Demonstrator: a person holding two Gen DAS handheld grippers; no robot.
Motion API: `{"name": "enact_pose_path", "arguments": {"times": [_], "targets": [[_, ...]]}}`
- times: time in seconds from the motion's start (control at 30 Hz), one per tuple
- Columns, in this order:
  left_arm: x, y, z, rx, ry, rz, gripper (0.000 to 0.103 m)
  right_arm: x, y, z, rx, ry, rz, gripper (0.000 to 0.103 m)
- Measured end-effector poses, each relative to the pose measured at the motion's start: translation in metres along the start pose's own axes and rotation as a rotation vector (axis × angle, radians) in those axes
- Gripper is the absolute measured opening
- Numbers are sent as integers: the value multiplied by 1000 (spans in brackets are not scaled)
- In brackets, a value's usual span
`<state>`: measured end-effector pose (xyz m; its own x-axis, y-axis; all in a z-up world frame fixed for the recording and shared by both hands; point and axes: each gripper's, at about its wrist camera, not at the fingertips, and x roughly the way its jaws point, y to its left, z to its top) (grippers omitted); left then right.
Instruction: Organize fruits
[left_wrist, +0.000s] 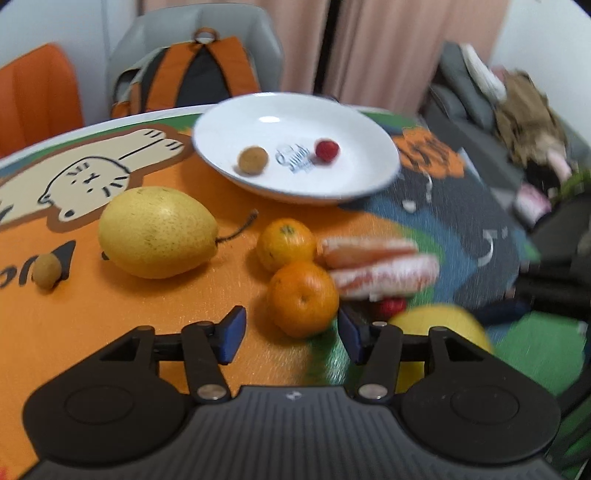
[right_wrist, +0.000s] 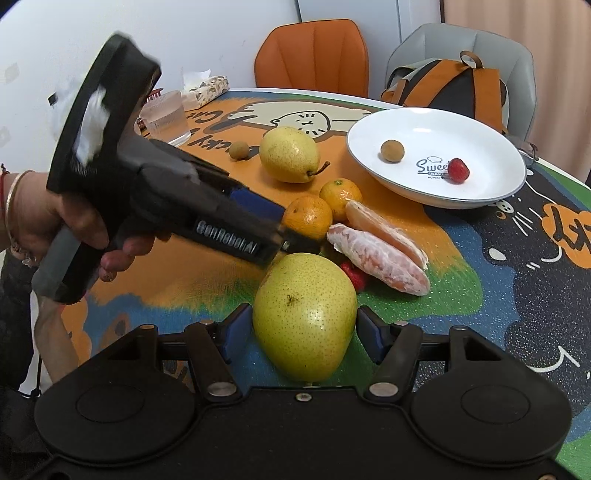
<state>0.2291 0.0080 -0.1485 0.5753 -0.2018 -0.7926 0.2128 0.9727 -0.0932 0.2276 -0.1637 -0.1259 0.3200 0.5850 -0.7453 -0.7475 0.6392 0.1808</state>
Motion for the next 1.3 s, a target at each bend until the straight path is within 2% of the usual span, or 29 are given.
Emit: {"name": "enact_pose_path", "arguments": {"times": [0.43, 0.63, 1.3], "targets": [[5, -6, 4, 97, -45, -2, 51, -3, -2, -2, 9, -3, -13, 61], [9, -12, 4, 150, -35, 15, 41, -6, -5, -4, 17, 1, -12, 61], [0, -18, 1, 118, -52, 15, 39, -7, -12, -4, 17, 8, -16, 61]]}}
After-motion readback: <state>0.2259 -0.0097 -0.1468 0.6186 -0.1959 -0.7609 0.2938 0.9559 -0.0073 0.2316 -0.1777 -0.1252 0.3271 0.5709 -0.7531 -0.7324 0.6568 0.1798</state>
